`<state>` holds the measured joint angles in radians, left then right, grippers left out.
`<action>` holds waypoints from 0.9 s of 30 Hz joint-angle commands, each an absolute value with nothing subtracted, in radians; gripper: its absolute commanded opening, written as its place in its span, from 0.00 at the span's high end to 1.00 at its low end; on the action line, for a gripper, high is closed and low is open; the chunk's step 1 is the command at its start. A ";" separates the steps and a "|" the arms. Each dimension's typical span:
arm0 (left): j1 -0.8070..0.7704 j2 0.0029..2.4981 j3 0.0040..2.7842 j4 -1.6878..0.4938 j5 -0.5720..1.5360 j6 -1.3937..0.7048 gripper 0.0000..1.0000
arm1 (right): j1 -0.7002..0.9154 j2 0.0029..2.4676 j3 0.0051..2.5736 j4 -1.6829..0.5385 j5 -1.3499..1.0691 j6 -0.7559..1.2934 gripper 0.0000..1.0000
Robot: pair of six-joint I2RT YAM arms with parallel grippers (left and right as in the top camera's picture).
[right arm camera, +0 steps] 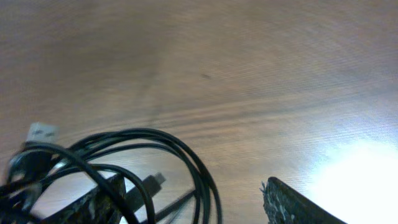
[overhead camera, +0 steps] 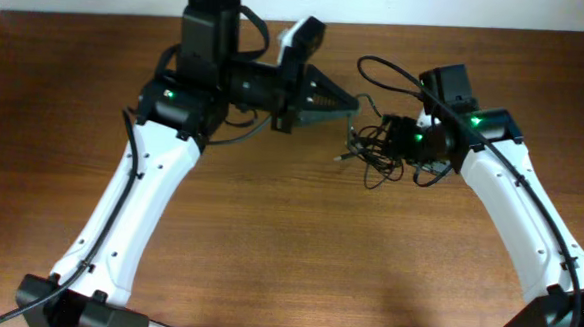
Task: Untangle cables
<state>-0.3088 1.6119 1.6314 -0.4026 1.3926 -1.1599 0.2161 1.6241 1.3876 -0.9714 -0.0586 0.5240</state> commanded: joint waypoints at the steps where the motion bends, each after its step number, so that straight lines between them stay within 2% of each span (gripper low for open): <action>1: -0.229 1.601 1.637 -0.397 1.430 -1.064 1.00 | 0.145 1.628 1.391 -1.021 0.068 0.566 0.30; 7: -0.162 1.601 1.637 -0.506 1.209 -0.894 1.00 | 0.060 1.628 1.391 -1.071 0.065 0.554 0.30; 10: -0.151 1.601 1.637 -0.676 0.960 -0.857 1.00 | 0.043 1.628 1.391 -1.075 0.065 0.554 0.30; 14: -0.151 1.601 1.637 -0.917 0.390 -0.857 1.00 | 0.024 1.628 1.391 -1.076 0.067 0.554 0.30; 17: -0.151 1.601 1.637 -1.009 0.108 -0.857 1.00 | 0.012 1.628 1.391 -1.082 0.086 0.555 0.30; 21: -0.151 1.601 1.637 -1.075 -0.159 -0.857 1.00 | 0.006 1.628 1.391 -1.082 0.095 0.555 0.30; 24: -0.152 1.601 1.637 -1.098 -0.210 -0.857 1.00 | 0.004 1.628 1.391 -1.081 0.098 0.556 0.30; 27: -0.163 1.601 1.637 -1.093 -0.078 -0.855 1.00 | 0.006 1.628 1.391 -1.076 0.044 0.554 0.30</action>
<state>-0.1566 1.6119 1.6333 -1.0962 -0.0956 -0.8738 0.0116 1.6264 1.3876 -1.0805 0.0708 0.5495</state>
